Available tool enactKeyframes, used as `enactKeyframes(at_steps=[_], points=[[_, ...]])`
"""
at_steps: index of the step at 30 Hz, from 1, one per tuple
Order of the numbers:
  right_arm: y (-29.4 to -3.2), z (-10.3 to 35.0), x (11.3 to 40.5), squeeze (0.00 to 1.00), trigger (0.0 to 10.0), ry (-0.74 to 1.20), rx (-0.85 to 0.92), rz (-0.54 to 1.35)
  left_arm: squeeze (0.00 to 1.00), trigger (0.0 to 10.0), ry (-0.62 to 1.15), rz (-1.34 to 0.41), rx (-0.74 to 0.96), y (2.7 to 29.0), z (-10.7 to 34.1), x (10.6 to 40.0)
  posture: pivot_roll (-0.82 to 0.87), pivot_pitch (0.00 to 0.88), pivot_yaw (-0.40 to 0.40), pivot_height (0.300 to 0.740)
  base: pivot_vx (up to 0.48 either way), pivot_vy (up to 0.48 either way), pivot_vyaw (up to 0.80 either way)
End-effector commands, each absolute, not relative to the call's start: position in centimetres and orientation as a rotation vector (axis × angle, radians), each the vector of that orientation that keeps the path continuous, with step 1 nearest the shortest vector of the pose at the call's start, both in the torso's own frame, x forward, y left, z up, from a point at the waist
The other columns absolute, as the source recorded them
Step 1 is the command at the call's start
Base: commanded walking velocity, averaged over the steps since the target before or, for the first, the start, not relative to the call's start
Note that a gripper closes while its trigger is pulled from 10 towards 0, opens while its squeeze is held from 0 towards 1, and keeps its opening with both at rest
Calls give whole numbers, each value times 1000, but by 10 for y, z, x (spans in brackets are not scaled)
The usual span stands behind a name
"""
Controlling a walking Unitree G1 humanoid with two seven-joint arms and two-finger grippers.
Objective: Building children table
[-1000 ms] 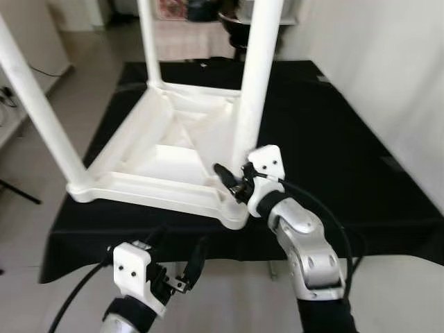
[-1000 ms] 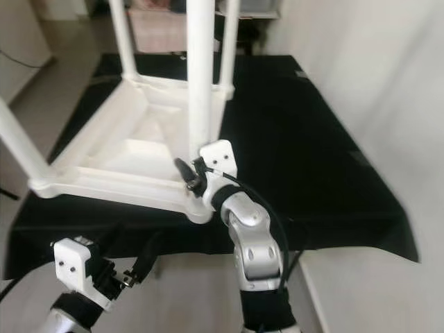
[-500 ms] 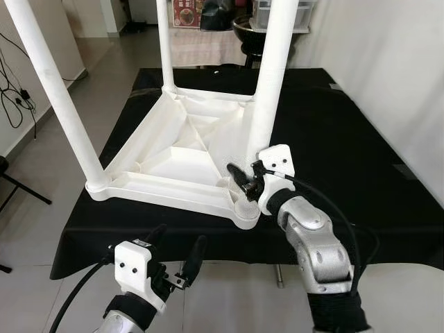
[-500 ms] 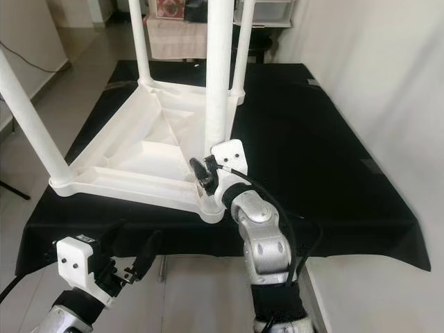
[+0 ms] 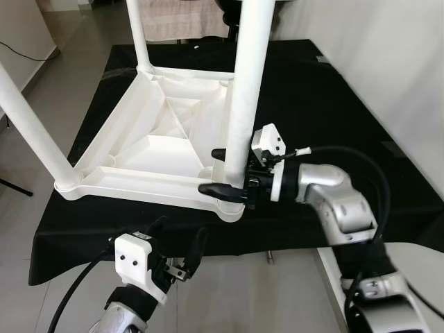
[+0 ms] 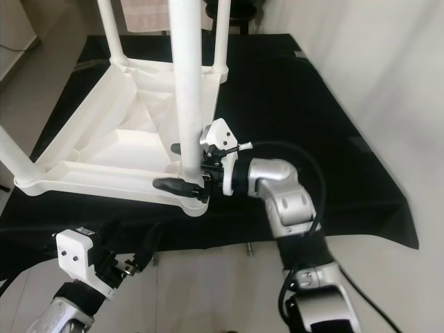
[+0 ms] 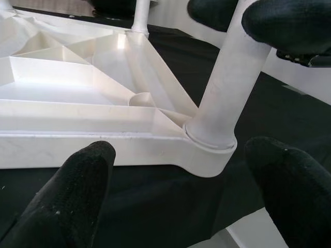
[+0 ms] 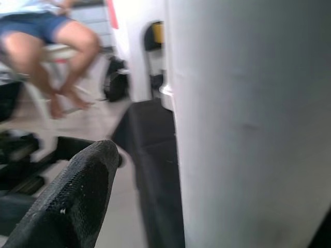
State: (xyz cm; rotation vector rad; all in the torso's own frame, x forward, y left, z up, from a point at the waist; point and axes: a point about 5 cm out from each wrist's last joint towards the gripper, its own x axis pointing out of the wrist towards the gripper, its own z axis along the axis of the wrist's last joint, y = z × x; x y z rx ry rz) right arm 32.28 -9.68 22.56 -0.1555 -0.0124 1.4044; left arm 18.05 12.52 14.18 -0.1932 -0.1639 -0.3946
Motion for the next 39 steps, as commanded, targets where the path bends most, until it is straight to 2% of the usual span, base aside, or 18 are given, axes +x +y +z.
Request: enactKeyframes(at_steps=[1, 2, 3, 4, 10, 18, 20, 22, 23, 24, 25, 26, 28, 32, 39], points=[[-87, 224, 323, 0, 10000, -8, -153, 1492, 0, 10000, -152, -394, -196, 124, 142, 177, 40, 180, -46, 740, 0, 0, 0], [-87, 224, 323, 0, 10000, -8, -153, 1492, 0, 10000, -152, -394, -196, 124, 142, 177, 40, 180, -46, 740, 0, 0, 0], [-85, 226, 328, 0, 4549, -6, -154, 1499, 0, 10000, -151, -393, -196, 124, 142, 175, 41, 182, -46, 740, 0, 0, 0], [-83, 228, 332, 0, 0, -8, -149, 1498, 0, 10000, -148, -394, -197, 123, 143, 174, 46, 193, -45, 740, 0, 0, 0], [-84, 230, 336, 0, 0, -17, -140, 1511, 0, 10000, -143, -396, -199, 123, 144, 171, 48, 209, -41, 740, 0, 0, 0], [-106, 223, 332, 0, 0, -13, -133, 1427, 0, 10000, -138, -398, -201, 123, 144, 170, 35, 207, -30, 740, 0, 0, 0], [-114, 218, 327, 0, 0, -11, -127, 1289, 0, 10000, -134, -400, -203, 124, 144, 169, 28, 202, -29, 740, 0, 0, 0], [-119, 205, 338, 0, 0, 39, -116, 834, 0, 10000, -129, -405, -202, 124, 143, 169, 30, 195, -36, 740, 0, 0, 0], [-138, 193, 337, 0, 0, 93, -105, 398, 0, 10000, -128, -405, -201, 125, 142, 169, 19, 193, -39, 740, 0, 0, 0], [-138, 193, 337, 0, 0, 93, -105, 398, 0, 10000, -128, -405, -201, 125, 142, 169, 19, 193, -39, 740, 0, 0, 0], [-157, 184, 329, 0, 0, 143, -100, 83, 0, 10000, -126, -405, -201, 126, 142, 169, 11, 192, -40, 740, 0, 0, 0], [-157, 184, 329, 0, 0, 143, -100, 83, 0, 10000, -126, -405, -201, 126, 142, 169, 11, 192, -40, 740, 0, 0, 0], [-148, 159, 300, 0, 0, 225, -113, 119, 0, 10000, -126, -405, -199, 127, 141, 172, -2, 180, -22, 740, 0, 0, 0], [-136, 154, 299, 0, 0, 211, -147, 261, 0, 10000, -125, -409, -199, 127, 139, 176, 7, 144, -35, 740, 0, 0, 0], [-127, 158, 310, 0, 0, 190, -143, 282, 0, 10000, -131, -401, -196, 126, 137, 180, 13, 119, -48, 740, 0, 0, 0]])
